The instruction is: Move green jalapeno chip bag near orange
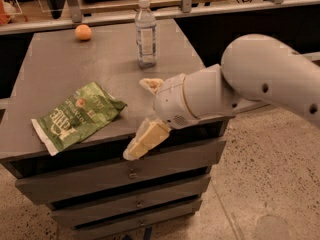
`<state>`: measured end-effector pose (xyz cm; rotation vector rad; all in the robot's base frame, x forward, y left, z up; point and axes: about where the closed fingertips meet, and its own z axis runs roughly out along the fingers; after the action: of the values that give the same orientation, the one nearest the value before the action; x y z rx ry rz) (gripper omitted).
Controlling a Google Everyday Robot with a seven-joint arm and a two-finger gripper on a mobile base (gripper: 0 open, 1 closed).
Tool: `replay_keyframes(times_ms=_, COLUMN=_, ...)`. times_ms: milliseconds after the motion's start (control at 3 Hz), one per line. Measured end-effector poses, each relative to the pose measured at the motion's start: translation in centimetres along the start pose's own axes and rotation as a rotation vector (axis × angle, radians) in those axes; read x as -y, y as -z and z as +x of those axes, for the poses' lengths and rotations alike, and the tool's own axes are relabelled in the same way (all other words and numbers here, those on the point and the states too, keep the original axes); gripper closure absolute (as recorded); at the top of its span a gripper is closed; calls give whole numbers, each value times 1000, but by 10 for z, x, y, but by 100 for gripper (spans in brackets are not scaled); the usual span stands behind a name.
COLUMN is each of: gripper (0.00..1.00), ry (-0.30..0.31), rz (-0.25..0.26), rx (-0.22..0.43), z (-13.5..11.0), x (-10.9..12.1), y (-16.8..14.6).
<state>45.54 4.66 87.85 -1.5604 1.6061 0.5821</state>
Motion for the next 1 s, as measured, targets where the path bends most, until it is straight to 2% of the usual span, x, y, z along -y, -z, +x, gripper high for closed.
replay_keyframes(times_ms=333, gripper=0, ry=-25, rz=31, rx=53, z=-6, x=13, y=-30)
replay_keyframes(times_ms=667, gripper=0, ry=-77, rz=58, rx=94, z=-10, x=28, y=-57)
replay_keyframes(times_ms=1000, gripper=0, ry=-110, rz=55, rx=137, z=-17, x=36, y=-78)
